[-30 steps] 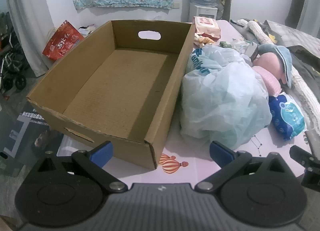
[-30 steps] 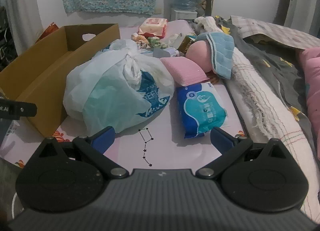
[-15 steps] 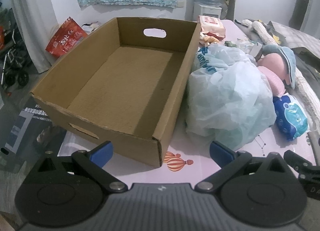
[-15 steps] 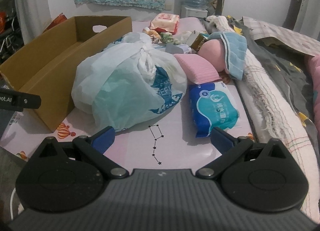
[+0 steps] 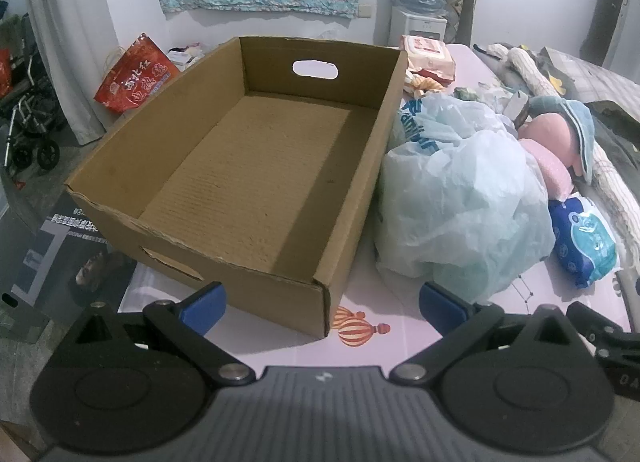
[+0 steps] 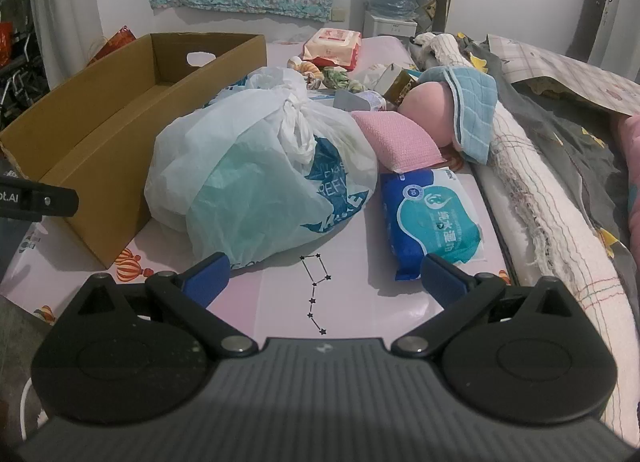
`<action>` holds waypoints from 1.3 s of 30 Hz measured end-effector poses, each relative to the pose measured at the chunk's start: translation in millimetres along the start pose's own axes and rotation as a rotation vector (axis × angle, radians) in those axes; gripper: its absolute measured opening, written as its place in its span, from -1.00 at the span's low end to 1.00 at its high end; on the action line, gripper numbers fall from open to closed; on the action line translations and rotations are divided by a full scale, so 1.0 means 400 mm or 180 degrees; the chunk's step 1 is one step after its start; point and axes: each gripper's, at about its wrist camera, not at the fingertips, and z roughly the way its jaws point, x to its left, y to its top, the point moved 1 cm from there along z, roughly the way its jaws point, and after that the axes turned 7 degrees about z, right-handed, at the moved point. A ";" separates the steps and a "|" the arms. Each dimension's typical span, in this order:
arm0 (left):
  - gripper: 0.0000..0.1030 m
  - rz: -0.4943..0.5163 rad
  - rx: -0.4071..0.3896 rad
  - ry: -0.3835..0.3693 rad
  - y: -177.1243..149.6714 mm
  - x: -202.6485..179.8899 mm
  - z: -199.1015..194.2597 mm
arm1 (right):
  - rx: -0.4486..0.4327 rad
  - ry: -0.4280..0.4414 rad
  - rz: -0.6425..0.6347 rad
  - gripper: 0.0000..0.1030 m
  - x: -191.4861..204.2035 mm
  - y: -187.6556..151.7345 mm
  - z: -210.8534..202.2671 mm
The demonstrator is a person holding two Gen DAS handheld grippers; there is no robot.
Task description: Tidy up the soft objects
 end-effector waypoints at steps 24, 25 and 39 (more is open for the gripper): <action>0.99 0.0351 -0.0402 -0.0464 0.012 -0.118 -0.020 | -0.0361 0.0023 0.0097 0.98 -0.189 -0.044 -0.015; 0.97 0.0383 -0.0450 -0.0560 0.014 -0.136 -0.021 | -0.0388 0.0037 0.0124 0.98 -0.218 -0.047 -0.017; -0.19 0.1083 -0.0542 -0.1225 0.077 -0.403 0.031 | -0.0247 0.1098 0.0772 0.19 -0.464 0.078 0.158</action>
